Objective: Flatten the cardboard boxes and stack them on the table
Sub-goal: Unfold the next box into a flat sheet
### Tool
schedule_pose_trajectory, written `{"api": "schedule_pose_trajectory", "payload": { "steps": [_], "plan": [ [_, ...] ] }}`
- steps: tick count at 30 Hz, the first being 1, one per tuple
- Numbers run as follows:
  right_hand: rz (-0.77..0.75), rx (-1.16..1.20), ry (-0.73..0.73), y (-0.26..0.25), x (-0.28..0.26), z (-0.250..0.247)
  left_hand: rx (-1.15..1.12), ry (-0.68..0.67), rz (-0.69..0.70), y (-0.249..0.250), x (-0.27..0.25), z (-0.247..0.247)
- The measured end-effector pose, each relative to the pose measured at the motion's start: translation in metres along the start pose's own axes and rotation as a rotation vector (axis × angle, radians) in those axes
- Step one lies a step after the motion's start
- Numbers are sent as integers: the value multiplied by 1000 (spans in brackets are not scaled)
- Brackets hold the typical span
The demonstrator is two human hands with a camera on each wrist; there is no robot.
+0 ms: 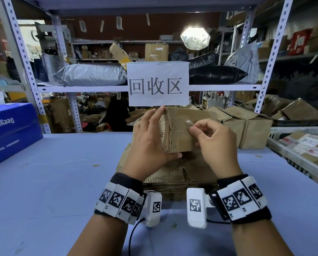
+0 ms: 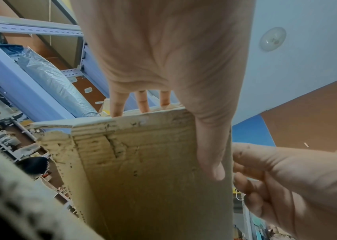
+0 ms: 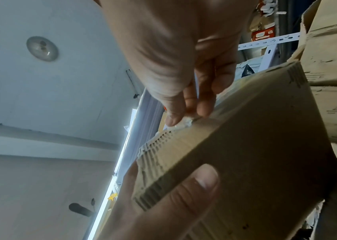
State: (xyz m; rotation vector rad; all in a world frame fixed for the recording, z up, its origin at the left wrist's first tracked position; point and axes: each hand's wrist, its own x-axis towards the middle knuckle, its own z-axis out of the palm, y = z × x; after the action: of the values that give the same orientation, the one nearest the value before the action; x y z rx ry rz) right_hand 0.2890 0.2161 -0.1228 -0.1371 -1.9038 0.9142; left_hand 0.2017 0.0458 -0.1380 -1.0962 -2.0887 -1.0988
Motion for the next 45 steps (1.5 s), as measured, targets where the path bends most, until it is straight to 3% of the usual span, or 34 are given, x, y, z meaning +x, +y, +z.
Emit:
{"api": "schedule_pose_trajectory", "payload": {
  "steps": [8,13,19,26,30,42,45],
  "plan": [
    [207,298,106,2,4,-8,-109,28,2,-3,1,-10],
    [81,52,111,6,2,-7,-99,12,13,-3,0,-11],
    [-25,-139,-81,3,4,-9,-90,12,14,-4,0,-11],
    [-102,-182,23,6,6,-11,-55,-24,27,-2,-1,-13],
    [-17,-125,74,12,9,-12,-38,-47,35,-1,-2,-12],
    [285,343,129,14,8,-3,-96,-36,-4,-1,1,-17],
    [287,285,124,15,10,-4,-106,-38,-9,-3,1,-18]
  ]
}}
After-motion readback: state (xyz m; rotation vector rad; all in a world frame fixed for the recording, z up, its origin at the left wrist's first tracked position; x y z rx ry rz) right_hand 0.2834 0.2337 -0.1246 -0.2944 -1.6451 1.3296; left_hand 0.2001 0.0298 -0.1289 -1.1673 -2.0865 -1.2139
